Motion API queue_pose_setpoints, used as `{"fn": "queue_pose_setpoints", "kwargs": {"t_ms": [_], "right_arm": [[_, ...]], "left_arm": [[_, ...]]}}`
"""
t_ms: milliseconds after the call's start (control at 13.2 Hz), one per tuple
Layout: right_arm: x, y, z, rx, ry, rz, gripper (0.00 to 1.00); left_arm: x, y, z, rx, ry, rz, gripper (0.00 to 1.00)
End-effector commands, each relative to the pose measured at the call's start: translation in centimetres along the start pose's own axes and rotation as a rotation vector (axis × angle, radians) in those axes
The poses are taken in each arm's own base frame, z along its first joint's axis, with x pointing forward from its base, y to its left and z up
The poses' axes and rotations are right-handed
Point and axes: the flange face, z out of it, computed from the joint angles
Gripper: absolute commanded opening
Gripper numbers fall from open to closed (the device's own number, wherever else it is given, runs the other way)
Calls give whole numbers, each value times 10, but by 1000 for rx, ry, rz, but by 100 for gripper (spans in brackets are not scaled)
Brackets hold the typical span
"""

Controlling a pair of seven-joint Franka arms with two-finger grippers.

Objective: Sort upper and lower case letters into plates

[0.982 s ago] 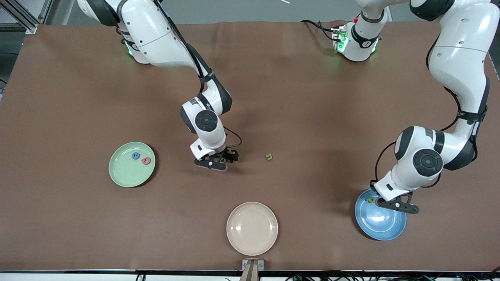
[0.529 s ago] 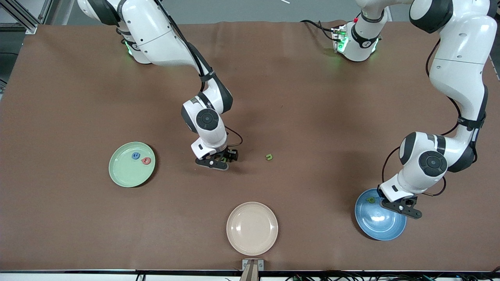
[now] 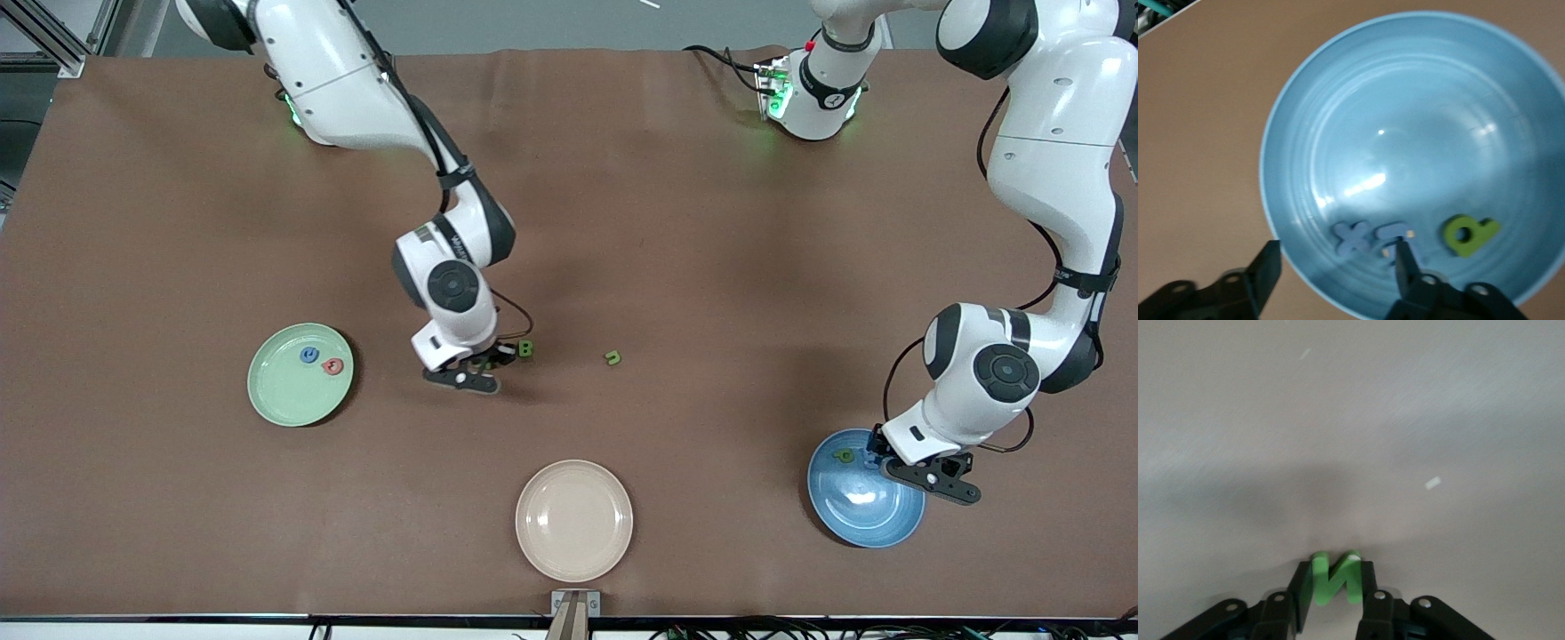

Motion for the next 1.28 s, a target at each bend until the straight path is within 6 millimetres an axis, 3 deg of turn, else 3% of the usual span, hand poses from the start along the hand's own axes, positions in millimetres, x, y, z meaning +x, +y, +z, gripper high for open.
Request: {"fn": "queue_pose_setpoints", "kwargs": {"t_ms": [0, 227, 302, 453, 529, 604, 680, 755, 906, 982, 1208], "right_arm": [[41, 83, -51, 9, -37, -93, 0], [76, 179, -49, 20, -55, -212, 0], [83, 197, -47, 26, -57, -228, 0], [83, 200, -44, 28, -64, -221, 2], [80, 191, -44, 37, -67, -214, 4], [76, 177, -43, 55, -67, -204, 23], [68, 151, -46, 87, -52, -209, 86], [55, 118, -46, 116, -33, -189, 100], [28, 61, -30, 122, -1, -99, 100], [17, 40, -19, 129, 18, -71, 100], [-4, 6, 5, 133, 49, -75, 97]], "left_arm": [[15, 35, -35, -50, -56, -84, 100], [28, 98, -58, -114, -121, -223, 100], [31, 129, -61, -133, -146, -276, 100], [36, 194, -64, -142, -172, -375, 100], [42, 240, -72, -141, -174, -427, 100], [44, 276, -77, -139, -179, -487, 100], [43, 304, -74, -139, -193, -529, 100], [40, 325, -70, -141, -205, -561, 100], [34, 373, -70, -137, -225, -624, 99], [31, 387, -70, -134, -234, -673, 98], [27, 430, -67, -143, -265, -819, 88]]}}
